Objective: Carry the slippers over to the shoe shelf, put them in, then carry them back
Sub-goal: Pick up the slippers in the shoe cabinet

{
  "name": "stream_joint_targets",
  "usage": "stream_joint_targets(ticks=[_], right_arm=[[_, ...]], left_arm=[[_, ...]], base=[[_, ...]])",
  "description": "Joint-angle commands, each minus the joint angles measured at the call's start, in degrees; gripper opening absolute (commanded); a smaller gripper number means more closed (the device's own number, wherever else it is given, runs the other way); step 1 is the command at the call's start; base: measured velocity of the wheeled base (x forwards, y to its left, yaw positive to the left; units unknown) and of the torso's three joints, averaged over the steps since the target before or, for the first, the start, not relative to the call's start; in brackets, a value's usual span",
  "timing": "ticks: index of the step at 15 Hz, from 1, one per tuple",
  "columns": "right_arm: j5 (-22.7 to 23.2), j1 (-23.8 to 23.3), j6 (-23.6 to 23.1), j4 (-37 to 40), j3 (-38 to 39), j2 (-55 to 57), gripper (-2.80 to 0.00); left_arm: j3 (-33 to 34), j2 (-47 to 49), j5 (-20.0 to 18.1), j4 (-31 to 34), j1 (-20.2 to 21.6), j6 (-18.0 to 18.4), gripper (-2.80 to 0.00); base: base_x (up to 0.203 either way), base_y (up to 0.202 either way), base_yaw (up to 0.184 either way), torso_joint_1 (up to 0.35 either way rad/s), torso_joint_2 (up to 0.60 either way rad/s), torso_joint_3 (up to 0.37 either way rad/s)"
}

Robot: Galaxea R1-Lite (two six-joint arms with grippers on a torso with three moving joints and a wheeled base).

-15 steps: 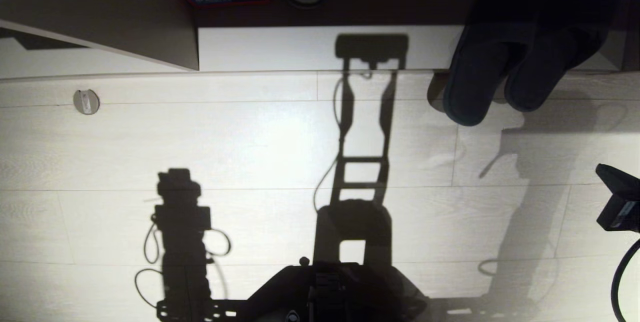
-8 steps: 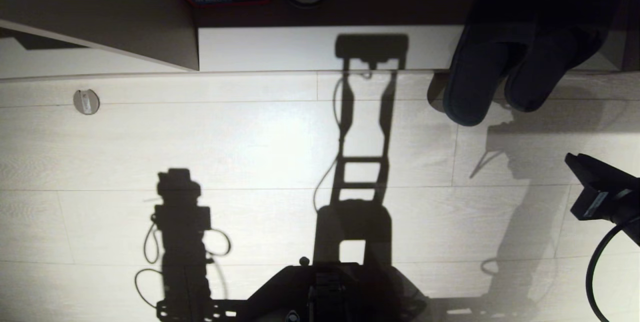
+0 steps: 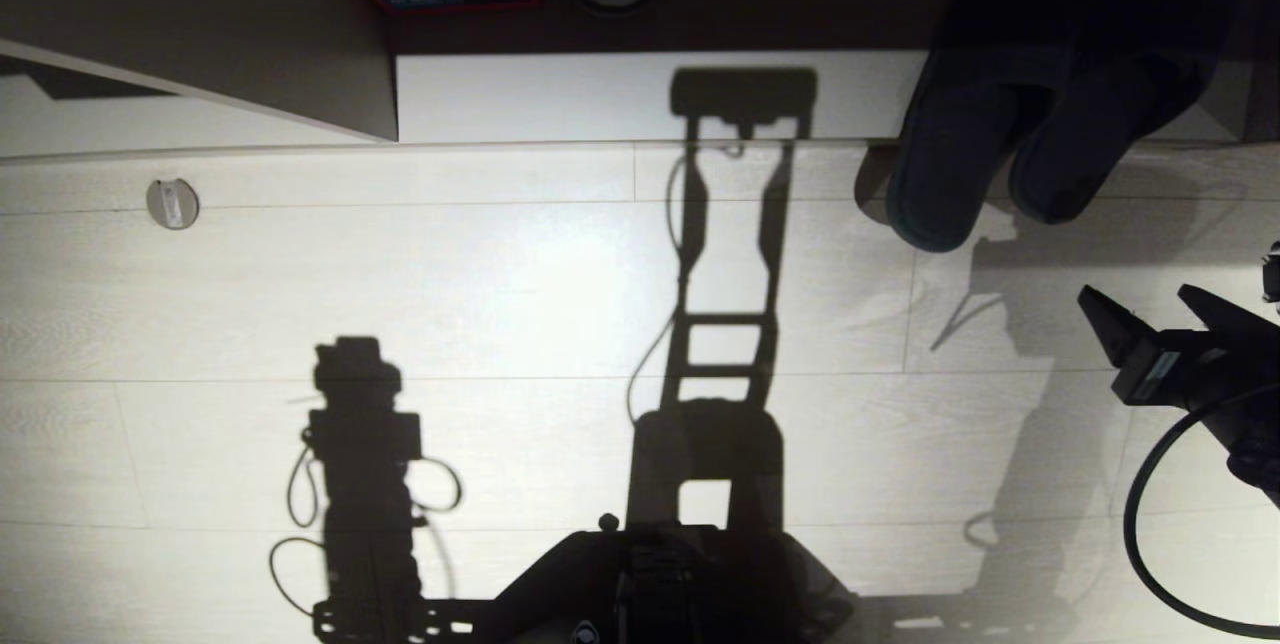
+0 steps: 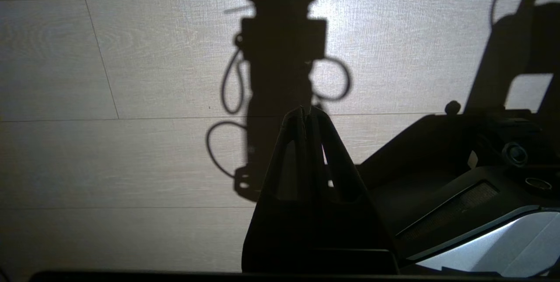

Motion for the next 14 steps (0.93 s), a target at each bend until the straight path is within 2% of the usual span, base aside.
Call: stream_joint_targets(ticks=[1, 6, 14], right_arm=[[-0.3, 0.0, -0.1, -1.0, -0.4, 1.5, 0.0], [-1.7, 0.3, 0.3, -8.3, -1.1, 6.0, 0.0], [-1.9, 1.1, 0.6, -13.1, -7.6, 11.8, 0.0]], left_arm=[[0.0, 0.0, 0.0, 0.0, 0.0, 0.0, -2.8], [0.0, 0.0, 0.0, 0.0, 0.0, 0.0, -2.8], [0.0, 0.0, 0.0, 0.0, 0.0, 0.0, -2.8]], base=[[0.0, 0.0, 0.0, 0.0, 0.0, 0.0], [0.0, 0.0, 0.0, 0.0, 0.0, 0.0], [0.0, 0.0, 0.0, 0.0, 0.0, 0.0]])
